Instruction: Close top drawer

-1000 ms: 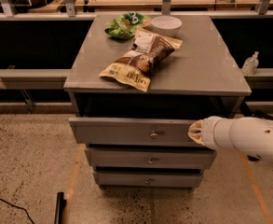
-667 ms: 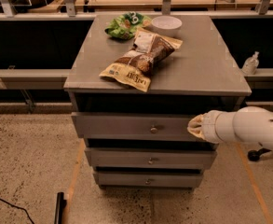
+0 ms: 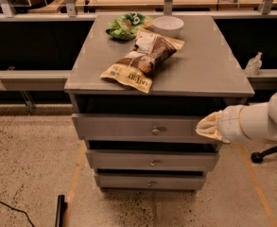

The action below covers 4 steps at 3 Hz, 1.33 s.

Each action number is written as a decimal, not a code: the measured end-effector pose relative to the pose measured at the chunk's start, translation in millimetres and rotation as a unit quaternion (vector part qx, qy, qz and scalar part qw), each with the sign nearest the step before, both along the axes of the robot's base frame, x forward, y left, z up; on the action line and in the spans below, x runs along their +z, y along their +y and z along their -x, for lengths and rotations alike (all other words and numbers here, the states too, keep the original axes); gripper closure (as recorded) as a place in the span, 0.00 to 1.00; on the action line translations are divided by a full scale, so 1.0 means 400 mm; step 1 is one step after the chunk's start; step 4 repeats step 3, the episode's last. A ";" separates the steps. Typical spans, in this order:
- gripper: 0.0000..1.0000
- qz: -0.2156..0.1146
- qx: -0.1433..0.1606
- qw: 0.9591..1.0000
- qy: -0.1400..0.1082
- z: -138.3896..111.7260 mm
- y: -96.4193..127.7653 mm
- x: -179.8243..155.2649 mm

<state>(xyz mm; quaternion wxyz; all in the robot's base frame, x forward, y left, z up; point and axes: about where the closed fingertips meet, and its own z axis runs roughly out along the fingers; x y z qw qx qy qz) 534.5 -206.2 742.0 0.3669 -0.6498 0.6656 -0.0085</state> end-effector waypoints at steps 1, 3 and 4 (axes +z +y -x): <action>1.00 -0.050 0.022 0.999 -0.002 0.056 0.009 0.164; 1.00 -0.130 0.039 0.988 -0.077 0.086 0.041 0.468; 1.00 -0.130 0.039 0.988 -0.077 0.086 0.041 0.468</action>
Offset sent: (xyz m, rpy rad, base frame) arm -0.0461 0.0097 0.2309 0.2747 -0.2148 0.1904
